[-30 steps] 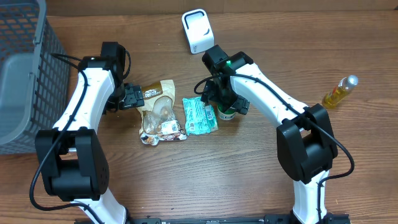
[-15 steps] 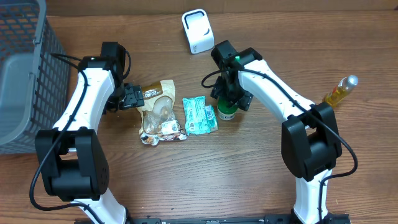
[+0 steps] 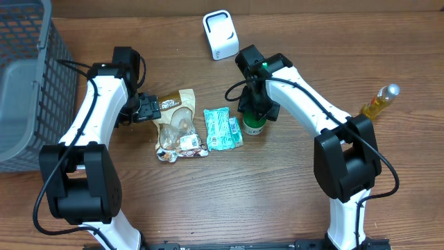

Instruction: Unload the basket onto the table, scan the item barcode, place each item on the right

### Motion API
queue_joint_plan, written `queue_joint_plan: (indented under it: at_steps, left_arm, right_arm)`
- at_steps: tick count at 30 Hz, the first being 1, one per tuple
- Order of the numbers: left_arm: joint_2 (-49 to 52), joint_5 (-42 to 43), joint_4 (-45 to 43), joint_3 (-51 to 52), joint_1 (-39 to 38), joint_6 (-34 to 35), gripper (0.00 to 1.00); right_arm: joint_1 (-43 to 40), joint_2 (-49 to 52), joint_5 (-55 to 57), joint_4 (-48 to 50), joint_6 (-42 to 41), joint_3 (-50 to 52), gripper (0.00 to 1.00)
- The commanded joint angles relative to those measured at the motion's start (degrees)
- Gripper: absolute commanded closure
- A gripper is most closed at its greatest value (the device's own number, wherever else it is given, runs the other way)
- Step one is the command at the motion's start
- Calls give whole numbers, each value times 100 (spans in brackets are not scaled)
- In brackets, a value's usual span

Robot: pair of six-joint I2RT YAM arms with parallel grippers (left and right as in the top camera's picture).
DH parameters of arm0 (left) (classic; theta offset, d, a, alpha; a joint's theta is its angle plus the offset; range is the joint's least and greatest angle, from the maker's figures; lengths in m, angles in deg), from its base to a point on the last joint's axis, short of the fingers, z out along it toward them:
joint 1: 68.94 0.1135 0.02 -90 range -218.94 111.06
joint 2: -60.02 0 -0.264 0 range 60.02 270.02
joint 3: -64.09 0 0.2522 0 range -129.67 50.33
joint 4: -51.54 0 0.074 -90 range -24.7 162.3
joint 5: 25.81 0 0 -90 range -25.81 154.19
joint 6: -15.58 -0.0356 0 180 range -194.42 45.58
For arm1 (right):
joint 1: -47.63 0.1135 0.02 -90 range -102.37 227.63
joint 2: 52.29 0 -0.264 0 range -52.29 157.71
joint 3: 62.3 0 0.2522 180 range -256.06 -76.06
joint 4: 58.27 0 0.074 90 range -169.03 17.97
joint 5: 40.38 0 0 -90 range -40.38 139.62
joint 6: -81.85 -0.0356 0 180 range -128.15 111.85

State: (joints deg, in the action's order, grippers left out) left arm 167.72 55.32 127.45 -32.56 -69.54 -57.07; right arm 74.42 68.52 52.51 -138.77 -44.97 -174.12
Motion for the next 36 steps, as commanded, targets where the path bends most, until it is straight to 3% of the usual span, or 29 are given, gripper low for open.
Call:
queue_joint_plan:
  at_steps: [1, 5, 12, 15, 17, 18, 23, 33, 36]
  left_arm:
    - [39, -55, -4, -85, 15, -107, 0]
    - [39, -55, -4, -85, 15, -107, 0]
    - [39, -55, -7, -85, 15, -107, 1]
    - [39, -55, -7, -85, 15, -107, 0]
    - [39, -55, -7, -85, 15, -107, 0]
    - [39, -55, -9, -85, 15, -107, 0]
    - [39, -55, -7, -83, 15, -107, 0]
    - [39, -55, -7, -85, 15, -107, 1]
    - [39, -55, -7, -85, 15, -107, 0]
  right_arm:
    - [-11, -15, 321, 116, 1381, 24, 39]
    - [-48, -15, 555, 168, 2118, 24, 38]
    - [-144, -15, 651, 337, 2210, 24, 31]
    - [-146, -15, 586, 308, 2164, 24, 19]
    - [-146, -15, 317, 160, 2135, 24, 0]
    - [-146, -15, 212, 83, 2013, 24, 0]
    - [-146, -15, 105, -149, 1276, 24, 6]
    - [-146, -15, 227, 243, 1458, 24, 27]
    - [-146, -15, 546, 214, 1458, 24, 28]
